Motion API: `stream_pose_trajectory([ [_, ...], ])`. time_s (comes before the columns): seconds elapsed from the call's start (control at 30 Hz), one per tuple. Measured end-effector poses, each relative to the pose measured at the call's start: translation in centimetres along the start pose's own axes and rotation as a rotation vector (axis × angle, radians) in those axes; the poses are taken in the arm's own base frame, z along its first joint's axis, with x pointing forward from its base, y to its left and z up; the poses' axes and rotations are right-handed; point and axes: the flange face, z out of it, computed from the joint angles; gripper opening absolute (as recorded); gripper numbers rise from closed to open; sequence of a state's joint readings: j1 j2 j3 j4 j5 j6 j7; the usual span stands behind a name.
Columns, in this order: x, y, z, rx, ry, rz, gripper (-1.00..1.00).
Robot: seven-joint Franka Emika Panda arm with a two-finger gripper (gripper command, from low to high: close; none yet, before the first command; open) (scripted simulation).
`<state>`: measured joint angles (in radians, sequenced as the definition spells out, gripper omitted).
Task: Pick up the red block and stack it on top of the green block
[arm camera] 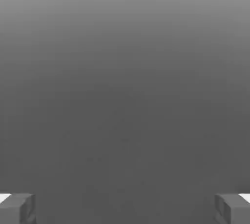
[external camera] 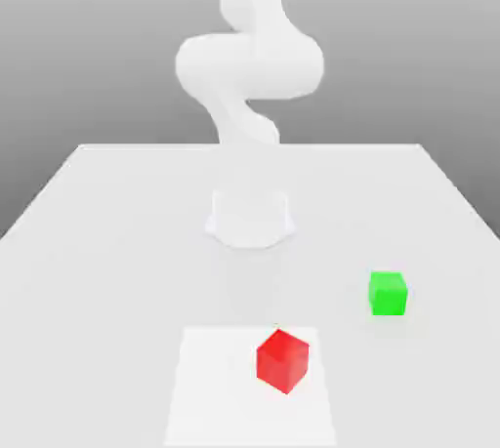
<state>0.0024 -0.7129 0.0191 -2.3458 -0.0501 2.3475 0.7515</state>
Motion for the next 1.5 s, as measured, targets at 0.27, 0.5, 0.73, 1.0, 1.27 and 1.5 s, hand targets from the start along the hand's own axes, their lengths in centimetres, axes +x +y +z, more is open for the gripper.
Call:
stream_pose_trajectory([
  [0.27, -7.1, 3.2, 18.9, -0.204, -0.225, -0.359, 0.0],
  [0.5, -16.4, 9.6, 30.1, -0.241, -0.494, -0.627, 0.0],
  [0.73, -25.2, 15.0, 35.6, -0.171, -0.708, -0.801, 0.0],
  [1.0, -28.2, 17.4, 39.6, -0.171, -0.716, -0.805, -1.0],
  [1.27, -27.5, 16.8, 38.7, -0.17, -0.715, -0.802, -1.0],
  [1.5, -26.0, 14.0, 34.5, -0.174, -0.717, -0.798, -1.0],
])
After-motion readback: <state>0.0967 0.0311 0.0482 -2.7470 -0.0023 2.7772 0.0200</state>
